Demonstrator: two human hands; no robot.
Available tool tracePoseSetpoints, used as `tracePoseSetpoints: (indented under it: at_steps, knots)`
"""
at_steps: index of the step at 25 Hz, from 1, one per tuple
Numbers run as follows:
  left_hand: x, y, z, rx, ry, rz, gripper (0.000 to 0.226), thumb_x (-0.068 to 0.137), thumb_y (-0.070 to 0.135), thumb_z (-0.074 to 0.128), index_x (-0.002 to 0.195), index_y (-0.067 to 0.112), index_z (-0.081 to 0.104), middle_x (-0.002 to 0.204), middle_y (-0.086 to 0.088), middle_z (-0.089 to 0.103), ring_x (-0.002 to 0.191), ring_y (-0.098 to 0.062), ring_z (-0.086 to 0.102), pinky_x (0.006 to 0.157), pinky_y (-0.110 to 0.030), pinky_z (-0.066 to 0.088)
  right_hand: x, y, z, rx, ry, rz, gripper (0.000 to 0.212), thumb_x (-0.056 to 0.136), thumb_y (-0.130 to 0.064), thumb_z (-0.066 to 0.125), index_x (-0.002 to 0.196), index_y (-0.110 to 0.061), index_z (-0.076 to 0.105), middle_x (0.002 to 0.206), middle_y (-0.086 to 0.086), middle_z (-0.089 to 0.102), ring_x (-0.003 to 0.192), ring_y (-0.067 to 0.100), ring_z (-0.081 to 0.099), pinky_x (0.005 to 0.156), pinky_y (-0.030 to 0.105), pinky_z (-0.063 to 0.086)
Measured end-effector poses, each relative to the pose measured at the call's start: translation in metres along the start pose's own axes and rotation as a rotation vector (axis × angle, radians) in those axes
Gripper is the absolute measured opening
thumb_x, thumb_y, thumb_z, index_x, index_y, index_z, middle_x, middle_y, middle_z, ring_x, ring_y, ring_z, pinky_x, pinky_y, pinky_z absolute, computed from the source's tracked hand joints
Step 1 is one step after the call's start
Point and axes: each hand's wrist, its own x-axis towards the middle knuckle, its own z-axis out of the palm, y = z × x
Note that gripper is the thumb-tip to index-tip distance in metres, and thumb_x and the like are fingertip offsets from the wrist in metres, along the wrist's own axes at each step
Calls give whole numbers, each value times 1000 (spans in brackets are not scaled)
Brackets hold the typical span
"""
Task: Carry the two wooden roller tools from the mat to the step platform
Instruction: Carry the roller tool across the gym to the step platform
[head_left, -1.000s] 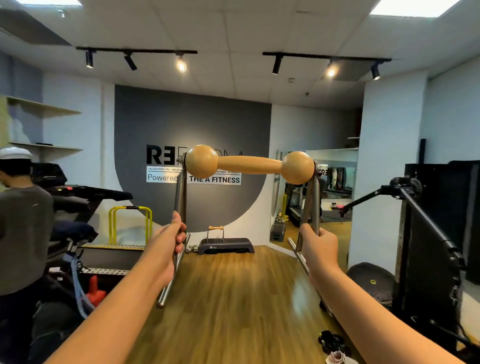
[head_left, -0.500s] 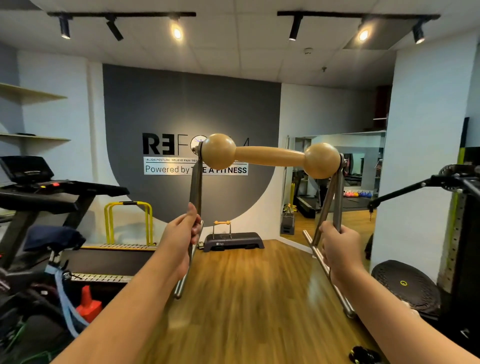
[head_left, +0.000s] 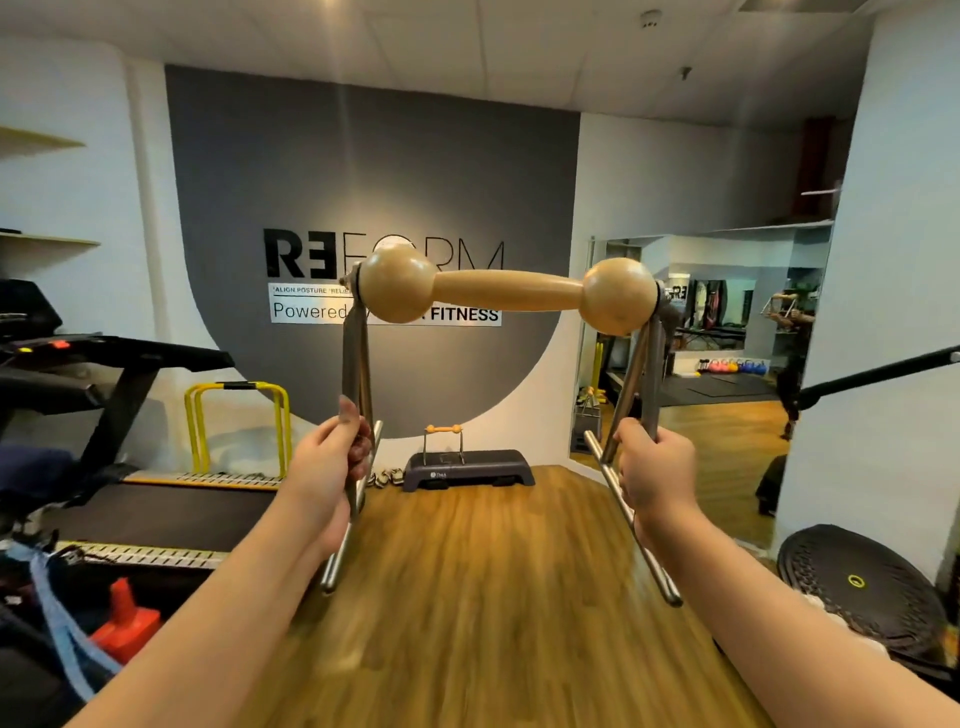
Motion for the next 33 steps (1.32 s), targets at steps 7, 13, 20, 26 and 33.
tracePoseSetpoints:
  at_steps: [7, 13, 20, 26, 33]
  knots:
    - [148, -81, 23, 28, 49, 0, 45, 93, 58, 59, 84, 14, 59, 59, 9, 44, 55, -7, 39, 51, -23, 34, 143, 74, 65, -21, 3, 45, 27, 87, -23, 60, 61, -14, 55, 47, -4, 46, 51, 19, 42, 49, 35, 35]
    - [296, -160, 34, 15, 11, -32, 50, 88, 65, 59, 83, 16, 59, 60, 8, 41, 53, -7, 37, 46, -20, 35, 272, 146, 132, -36, 30, 37, 37, 89, -24, 60, 52, -21, 57, 43, -9, 47, 43, 11, 43, 45, 30, 36]
    - [480, -220, 52, 59, -28, -72, 49, 87, 64, 55, 88, 15, 58, 62, 6, 41, 57, -10, 36, 56, -27, 32, 419, 206, 224, -39, 121, 74, 35, 89, -25, 61, 55, -22, 53, 44, -6, 44, 45, 15, 36, 43, 29, 31]
    - [614, -288, 74, 44, -51, -75, 48, 90, 63, 55, 87, 15, 58, 64, 4, 39, 58, -11, 34, 57, -27, 31, 537, 263, 274, -60, 103, 29, 41, 88, -29, 60, 47, -28, 56, 43, -10, 43, 48, 16, 40, 53, 31, 38]
    - [768, -384, 123, 48, -26, -99, 50, 91, 60, 54, 92, 11, 60, 64, 3, 41, 58, -12, 36, 57, -29, 31, 711, 347, 319, -88, 141, 49, 30, 86, -25, 61, 60, -15, 50, 53, -2, 46, 59, 24, 44, 57, 35, 37]
